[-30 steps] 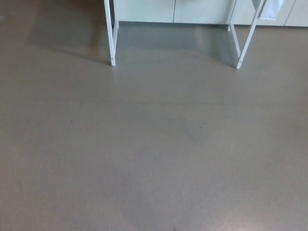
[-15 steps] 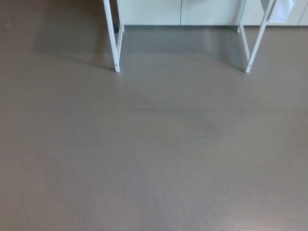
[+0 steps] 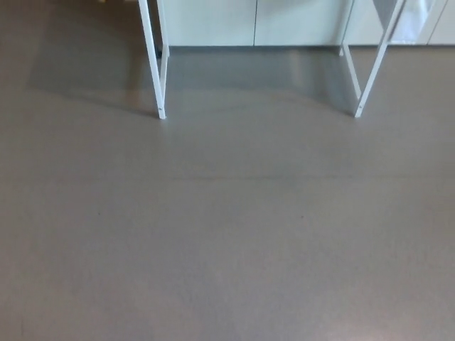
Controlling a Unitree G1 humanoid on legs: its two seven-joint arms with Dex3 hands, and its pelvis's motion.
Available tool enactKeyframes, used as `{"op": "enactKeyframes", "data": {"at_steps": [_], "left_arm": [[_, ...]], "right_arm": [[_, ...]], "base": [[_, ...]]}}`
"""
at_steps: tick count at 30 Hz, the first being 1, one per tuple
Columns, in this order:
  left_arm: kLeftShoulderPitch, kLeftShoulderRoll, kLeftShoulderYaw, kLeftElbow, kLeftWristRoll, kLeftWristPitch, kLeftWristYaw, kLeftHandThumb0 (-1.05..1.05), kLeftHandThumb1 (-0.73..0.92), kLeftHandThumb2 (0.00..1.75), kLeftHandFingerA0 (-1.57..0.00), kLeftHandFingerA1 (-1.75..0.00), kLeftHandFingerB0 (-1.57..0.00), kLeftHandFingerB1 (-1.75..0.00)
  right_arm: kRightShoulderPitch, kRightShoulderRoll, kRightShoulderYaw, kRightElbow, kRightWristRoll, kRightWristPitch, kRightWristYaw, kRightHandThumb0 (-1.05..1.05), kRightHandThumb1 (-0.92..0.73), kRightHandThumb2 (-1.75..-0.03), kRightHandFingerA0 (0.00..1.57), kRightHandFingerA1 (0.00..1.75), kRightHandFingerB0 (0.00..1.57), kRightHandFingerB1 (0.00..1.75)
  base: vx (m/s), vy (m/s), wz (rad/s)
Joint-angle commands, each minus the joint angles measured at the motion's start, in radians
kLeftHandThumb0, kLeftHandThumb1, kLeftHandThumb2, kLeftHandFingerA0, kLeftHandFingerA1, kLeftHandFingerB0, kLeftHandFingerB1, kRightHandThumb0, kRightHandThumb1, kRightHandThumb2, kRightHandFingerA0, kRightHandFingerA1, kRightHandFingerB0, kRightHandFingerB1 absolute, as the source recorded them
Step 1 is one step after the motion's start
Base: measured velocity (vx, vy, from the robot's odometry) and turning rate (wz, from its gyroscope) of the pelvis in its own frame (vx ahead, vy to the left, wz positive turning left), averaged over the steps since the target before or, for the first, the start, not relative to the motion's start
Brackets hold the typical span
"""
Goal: The robot walks towards a desk on which a file tray is kept in the middle and a toilet paper roll is kept on its right. The robot uses its right hand to hook on finger in the gap of the roll and grabs it, lifts it and places it on the tray.
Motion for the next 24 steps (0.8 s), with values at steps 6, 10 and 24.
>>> {"op": "enactKeyframes", "data": {"at_steps": [6, 10, 24], "left_arm": [[0.005, 0.006, -0.004, 0.013, -0.007, -0.033, -0.002, -0.72, 0.8, 0.63, -0.33, -0.71, -0.39, -0.63], [-0.009, 0.001, 0.016, 0.02, -0.025, 0.002, 0.006, -0.72, 0.77, 0.63, -0.31, -0.7, -0.33, -0.62], [-0.02, 0.018, 0.003, 0.001, -0.021, -0.001, -0.004, -0.71, 0.79, 0.63, -0.33, -0.68, -0.36, -0.61]], "right_arm": [[-0.016, -0.033, 0.039, -0.008, -0.026, -0.013, -0.009, -0.78, -0.49, -0.88, 0.02, 0.33, 0.06, 0.3], [-0.02, -0.023, 0.008, 0.038, 0.008, -0.03, 0.01, -0.64, -0.45, -0.8, 0.0, 0.27, 0.0, 0.22], [0.037, -0.025, -0.013, -0.098, 0.0, 0.011, -0.029, -0.74, -0.48, -0.84, 0.02, 0.34, 0.11, 0.38]], "base": [[0.14, -0.016, 0.06], [0.12, -0.158, 0.13], [0.08, -0.044, -0.05]]}}
